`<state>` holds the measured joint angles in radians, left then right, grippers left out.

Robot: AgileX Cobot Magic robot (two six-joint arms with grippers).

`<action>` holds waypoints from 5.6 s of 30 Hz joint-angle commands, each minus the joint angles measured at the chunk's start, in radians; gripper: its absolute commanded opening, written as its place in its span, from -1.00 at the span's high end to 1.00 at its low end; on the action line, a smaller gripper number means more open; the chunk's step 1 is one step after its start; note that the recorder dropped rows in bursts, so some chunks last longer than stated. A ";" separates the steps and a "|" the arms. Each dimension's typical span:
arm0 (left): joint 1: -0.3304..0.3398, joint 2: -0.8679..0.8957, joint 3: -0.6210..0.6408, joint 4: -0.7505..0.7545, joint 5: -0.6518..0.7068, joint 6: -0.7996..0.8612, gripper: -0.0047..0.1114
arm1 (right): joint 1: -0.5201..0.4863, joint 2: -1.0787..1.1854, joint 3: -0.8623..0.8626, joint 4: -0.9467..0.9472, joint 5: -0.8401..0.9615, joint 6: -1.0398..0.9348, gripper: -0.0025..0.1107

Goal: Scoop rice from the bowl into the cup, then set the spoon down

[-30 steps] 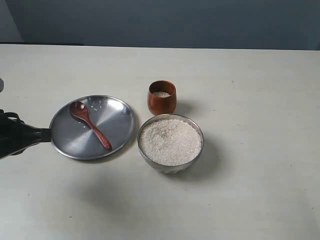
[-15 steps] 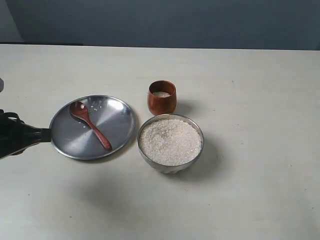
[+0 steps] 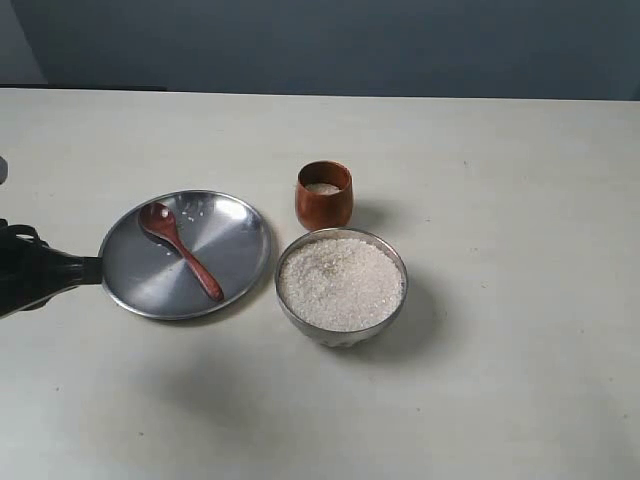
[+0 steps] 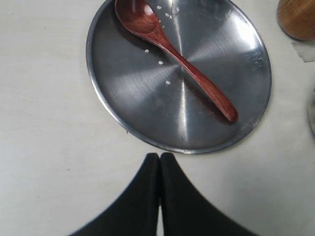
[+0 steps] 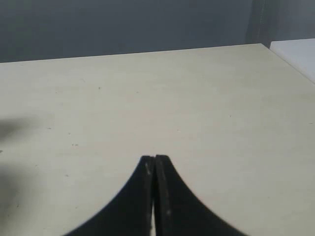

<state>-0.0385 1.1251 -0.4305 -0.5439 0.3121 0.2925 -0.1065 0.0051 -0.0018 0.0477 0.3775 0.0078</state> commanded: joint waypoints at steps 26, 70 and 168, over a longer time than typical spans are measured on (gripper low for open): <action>-0.003 -0.521 -0.005 0.431 0.003 0.137 0.91 | 0.003 -0.005 0.002 0.008 -0.012 -0.008 0.96; -0.003 -0.660 0.031 -0.055 -0.005 0.138 0.91 | 0.003 -0.005 0.002 0.008 -0.012 -0.008 0.96; -0.003 -1.125 0.410 0.585 -0.058 -0.258 0.91 | 0.003 -0.005 0.002 0.008 -0.014 -0.008 0.96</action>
<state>-0.0385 0.0051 -0.0368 0.0351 0.2564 0.0395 -0.1065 0.0051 -0.0018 0.0555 0.3775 0.0078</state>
